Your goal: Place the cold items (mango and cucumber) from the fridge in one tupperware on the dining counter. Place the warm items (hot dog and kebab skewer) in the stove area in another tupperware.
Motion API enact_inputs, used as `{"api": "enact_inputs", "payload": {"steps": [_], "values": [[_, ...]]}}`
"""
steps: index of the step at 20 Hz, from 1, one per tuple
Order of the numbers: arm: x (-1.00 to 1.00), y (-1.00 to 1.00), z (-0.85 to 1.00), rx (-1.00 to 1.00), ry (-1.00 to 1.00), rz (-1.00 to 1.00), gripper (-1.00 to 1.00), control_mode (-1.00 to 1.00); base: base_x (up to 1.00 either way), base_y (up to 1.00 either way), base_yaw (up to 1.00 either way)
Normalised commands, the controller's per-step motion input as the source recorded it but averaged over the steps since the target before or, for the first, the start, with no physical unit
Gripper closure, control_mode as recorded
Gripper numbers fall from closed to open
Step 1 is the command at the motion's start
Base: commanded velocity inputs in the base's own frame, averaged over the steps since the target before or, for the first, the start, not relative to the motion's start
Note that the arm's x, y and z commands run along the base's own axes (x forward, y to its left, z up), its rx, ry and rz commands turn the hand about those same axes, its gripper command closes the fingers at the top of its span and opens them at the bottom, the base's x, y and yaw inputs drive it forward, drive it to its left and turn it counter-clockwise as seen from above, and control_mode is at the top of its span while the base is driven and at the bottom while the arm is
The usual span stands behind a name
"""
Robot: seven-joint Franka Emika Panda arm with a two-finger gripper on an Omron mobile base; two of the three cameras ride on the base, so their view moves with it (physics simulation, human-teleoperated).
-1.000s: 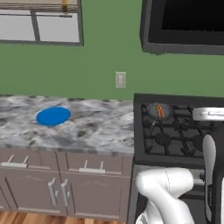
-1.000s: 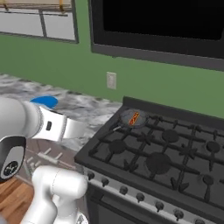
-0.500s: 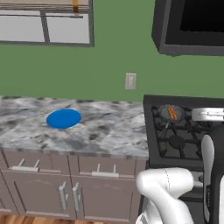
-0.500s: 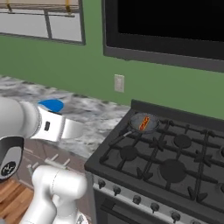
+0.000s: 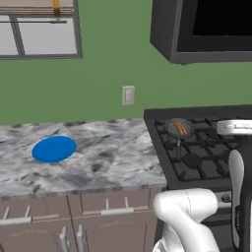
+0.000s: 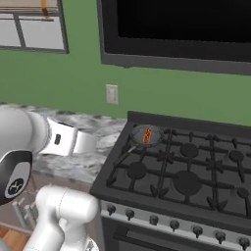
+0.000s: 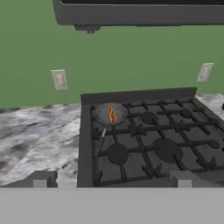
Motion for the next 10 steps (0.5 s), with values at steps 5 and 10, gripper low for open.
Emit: {"api": "enact_inputs", "payload": {"steps": [5, 10], "values": [[0.0, 0.0, 0.0, 0.0, 0.0, 0.0, -1.0, 1.0, 0.8, -0.02, -0.11], [0.79, -0.02, -0.08, 0.1, 0.32, 0.19, -1.0, -1.0, 0.17, -0.01, 0.0]]}}
